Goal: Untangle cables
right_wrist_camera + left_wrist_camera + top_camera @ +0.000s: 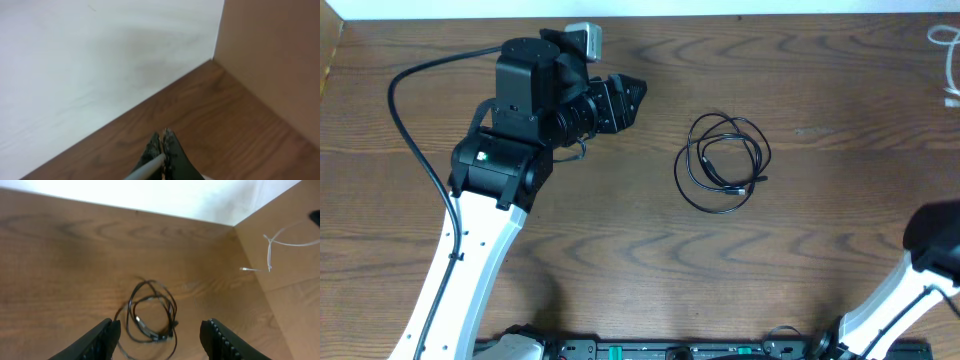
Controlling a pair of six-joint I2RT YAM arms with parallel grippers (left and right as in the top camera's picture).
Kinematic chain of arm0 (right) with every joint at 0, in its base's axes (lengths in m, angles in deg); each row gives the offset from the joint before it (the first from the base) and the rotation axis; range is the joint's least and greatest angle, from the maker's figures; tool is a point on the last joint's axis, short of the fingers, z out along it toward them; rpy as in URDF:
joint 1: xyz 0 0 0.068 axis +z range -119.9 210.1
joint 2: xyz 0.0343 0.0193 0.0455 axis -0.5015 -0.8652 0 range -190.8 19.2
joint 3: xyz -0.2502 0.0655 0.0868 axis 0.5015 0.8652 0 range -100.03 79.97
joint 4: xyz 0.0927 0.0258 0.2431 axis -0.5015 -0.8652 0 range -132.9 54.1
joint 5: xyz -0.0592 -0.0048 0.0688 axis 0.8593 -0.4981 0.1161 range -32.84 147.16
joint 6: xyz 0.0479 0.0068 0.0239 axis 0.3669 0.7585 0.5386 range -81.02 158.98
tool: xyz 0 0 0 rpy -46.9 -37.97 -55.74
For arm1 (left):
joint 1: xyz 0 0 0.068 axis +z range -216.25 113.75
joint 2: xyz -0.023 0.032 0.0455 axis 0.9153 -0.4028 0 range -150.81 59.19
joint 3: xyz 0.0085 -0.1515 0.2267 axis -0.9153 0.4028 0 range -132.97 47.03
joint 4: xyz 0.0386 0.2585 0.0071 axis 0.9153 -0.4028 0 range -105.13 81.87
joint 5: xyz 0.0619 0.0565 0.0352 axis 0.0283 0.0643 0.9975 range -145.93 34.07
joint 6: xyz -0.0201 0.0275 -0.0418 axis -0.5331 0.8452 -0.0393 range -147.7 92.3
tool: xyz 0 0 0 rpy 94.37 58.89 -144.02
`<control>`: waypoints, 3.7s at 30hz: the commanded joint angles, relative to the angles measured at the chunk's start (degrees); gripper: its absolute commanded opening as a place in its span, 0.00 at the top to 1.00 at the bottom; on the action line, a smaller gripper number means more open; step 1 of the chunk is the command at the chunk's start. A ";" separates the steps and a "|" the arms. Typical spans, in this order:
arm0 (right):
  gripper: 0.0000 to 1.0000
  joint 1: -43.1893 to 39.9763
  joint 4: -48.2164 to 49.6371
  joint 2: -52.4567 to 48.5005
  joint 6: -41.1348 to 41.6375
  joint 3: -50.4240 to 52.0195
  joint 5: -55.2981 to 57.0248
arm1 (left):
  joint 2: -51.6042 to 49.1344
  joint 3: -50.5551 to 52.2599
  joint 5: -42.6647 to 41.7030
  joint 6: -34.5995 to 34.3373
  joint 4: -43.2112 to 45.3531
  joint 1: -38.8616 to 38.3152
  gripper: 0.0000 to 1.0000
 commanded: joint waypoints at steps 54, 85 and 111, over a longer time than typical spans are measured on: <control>0.01 -2.43 -53.88 -20.83 -8.76 -13.90 20.41 | -0.24 -0.48 -0.33 0.94 -0.59 0.24 0.43; 0.49 0.09 -5.60 -20.59 -15.37 17.31 -8.00 | -4.09 -0.22 -0.35 0.90 -0.57 0.22 0.43; 0.37 0.63 48.41 -20.48 14.12 27.80 -21.62 | -5.20 -0.22 -0.28 0.92 -0.17 0.24 0.43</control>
